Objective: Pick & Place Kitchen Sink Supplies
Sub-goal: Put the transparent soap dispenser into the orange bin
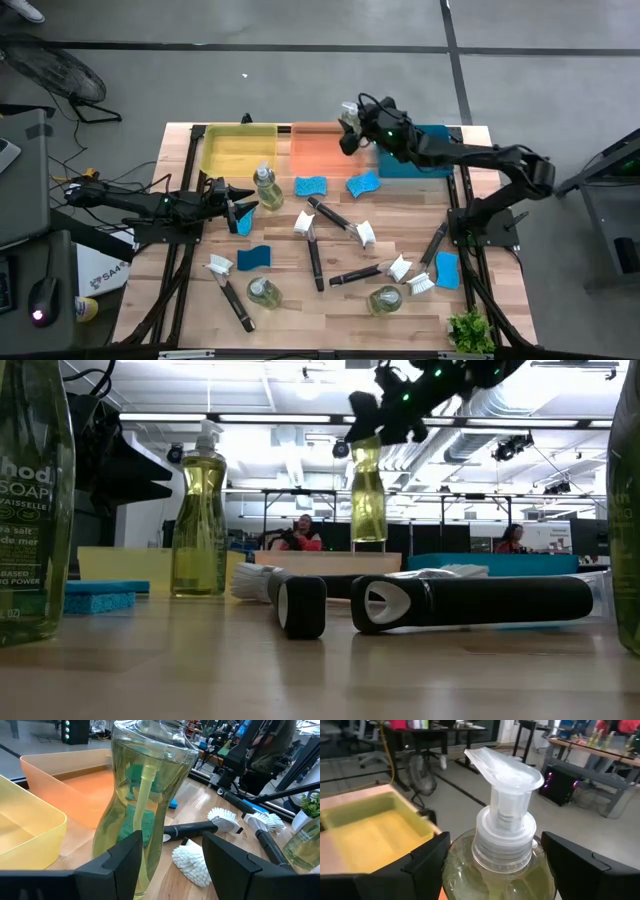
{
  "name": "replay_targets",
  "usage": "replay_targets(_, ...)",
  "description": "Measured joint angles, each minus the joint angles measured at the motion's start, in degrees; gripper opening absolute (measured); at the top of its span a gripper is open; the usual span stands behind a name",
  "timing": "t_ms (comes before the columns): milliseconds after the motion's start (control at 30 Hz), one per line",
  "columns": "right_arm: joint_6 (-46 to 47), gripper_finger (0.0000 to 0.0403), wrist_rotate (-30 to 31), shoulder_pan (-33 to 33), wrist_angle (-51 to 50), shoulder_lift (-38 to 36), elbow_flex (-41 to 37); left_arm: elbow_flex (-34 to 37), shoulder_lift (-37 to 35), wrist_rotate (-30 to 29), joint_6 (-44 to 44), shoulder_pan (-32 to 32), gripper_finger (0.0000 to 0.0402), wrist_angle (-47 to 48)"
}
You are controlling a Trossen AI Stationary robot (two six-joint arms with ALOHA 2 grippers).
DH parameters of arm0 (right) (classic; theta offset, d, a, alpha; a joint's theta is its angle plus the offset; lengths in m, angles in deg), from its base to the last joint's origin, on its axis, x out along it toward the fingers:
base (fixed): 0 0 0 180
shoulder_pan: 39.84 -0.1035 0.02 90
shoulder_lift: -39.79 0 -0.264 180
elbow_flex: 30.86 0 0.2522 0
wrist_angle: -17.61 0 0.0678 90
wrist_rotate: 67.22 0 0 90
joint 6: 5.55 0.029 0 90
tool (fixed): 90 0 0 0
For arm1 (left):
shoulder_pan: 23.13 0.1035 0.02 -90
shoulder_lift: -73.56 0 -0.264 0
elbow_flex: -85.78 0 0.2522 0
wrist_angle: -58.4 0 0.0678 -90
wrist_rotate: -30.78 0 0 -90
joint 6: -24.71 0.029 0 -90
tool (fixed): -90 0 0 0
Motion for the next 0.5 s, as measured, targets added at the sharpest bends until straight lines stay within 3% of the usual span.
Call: replay_targets(500,2.7,0.0287,2.3,6.1,8.1,10.2,0.3,0.0,0.0,0.0,0.0,0.0,0.0202,0.0)
